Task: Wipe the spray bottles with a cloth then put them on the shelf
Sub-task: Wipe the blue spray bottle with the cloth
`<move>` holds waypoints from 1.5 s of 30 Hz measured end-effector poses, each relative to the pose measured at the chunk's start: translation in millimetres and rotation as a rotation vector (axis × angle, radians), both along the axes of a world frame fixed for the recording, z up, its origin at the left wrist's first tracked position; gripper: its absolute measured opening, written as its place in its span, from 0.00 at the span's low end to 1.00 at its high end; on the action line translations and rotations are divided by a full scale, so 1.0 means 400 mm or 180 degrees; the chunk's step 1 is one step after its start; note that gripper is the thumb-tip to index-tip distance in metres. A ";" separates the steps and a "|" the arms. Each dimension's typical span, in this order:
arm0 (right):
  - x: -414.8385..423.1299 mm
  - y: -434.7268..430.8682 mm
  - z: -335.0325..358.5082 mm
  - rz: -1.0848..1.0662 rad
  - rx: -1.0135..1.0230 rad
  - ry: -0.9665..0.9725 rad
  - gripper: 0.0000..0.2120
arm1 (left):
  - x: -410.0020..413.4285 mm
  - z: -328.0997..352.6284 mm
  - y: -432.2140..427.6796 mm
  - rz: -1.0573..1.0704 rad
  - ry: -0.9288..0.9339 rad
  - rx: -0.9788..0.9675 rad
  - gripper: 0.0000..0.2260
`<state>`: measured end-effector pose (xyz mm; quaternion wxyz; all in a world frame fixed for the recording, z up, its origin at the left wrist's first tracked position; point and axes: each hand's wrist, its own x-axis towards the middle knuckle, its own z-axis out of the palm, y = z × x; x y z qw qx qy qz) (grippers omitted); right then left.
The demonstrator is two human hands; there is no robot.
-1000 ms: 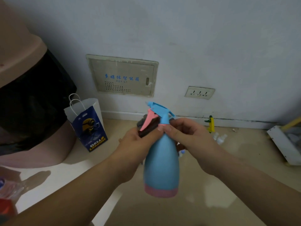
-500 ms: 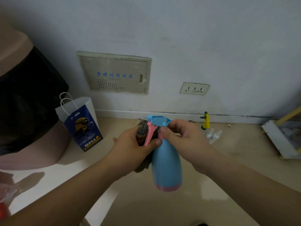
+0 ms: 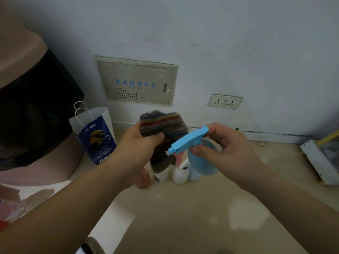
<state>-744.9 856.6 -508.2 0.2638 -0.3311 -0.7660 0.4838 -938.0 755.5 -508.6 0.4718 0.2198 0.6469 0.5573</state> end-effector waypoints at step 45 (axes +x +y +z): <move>-0.041 0.033 -0.079 0.0510 0.0075 -0.1108 0.07 | 0.062 -0.063 0.064 -0.1228 0.2949 -0.0571 0.19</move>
